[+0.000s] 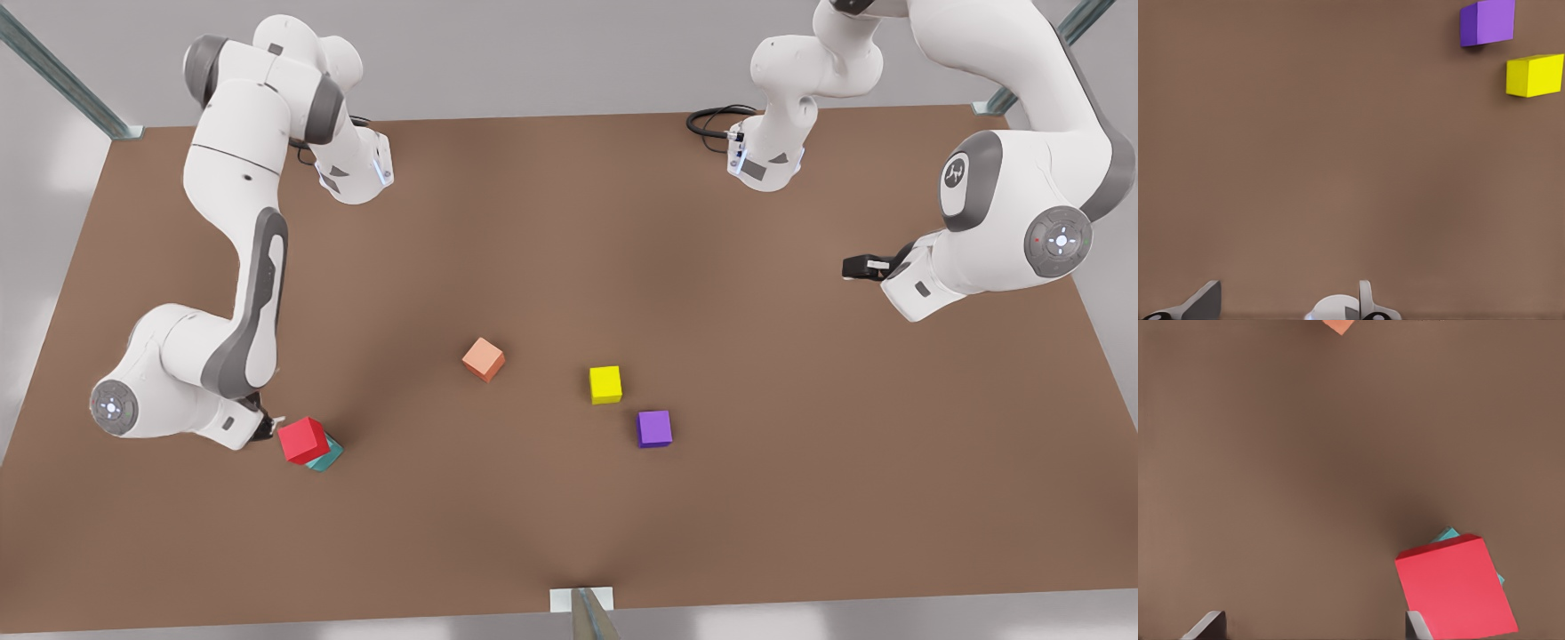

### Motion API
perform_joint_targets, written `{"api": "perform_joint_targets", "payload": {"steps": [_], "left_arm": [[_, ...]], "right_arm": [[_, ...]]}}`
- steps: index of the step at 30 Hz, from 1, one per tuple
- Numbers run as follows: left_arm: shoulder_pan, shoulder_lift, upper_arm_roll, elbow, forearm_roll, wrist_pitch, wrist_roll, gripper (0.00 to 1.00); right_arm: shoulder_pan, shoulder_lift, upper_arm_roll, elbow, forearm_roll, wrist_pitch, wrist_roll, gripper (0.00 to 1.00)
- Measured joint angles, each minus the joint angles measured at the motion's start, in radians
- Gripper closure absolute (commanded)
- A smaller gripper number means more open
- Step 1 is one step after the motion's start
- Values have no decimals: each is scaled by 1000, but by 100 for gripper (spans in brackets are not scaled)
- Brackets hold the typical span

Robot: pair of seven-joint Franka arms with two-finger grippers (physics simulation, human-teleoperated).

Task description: Pick up red wooden cube and pass to hand red wooden cube and place in blue wooden cube

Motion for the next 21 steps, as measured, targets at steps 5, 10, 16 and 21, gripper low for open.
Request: {"api": "perform_joint_targets", "payload": {"steps": [5, 10, 16, 21], "left_arm": [[0, -1, 0, 2, 0, -4, -1, 0], [0, -2, -2, 1, 0, -14, -1, 0], [-1, -3, -5, 3, 0, -27, -2, 0], [0, -3, -5, 1, 0, -32, -3, 0]], "right_arm": [[24, 42, 15, 74, -43, -160, 357, 0], [-304, -255, 562, 78, -420, -183, 702, 0], [-428, -438, 713, 96, -584, -210, 1068, 0], [-461, -516, 718, 23, -608, -221, 1299, 0]]}}
